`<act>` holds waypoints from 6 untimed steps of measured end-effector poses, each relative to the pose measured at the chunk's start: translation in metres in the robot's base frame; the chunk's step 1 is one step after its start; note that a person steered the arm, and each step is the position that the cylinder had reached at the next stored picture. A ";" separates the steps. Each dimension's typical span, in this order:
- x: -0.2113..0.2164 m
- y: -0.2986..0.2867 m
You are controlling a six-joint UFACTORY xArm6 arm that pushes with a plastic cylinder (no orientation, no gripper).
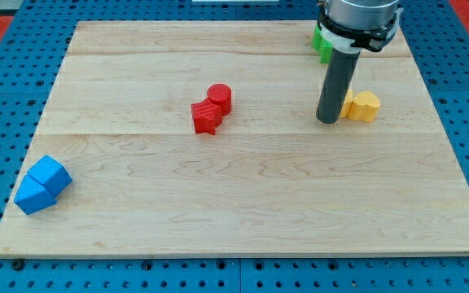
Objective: Move your arm to red circle
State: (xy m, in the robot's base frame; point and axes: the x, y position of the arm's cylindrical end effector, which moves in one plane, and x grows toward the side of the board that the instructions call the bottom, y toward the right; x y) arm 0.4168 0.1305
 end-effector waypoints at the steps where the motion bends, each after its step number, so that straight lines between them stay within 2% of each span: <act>1: 0.001 0.002; 2: 0.002 0.000; 5: -0.021 -0.142; 6: -0.036 -0.154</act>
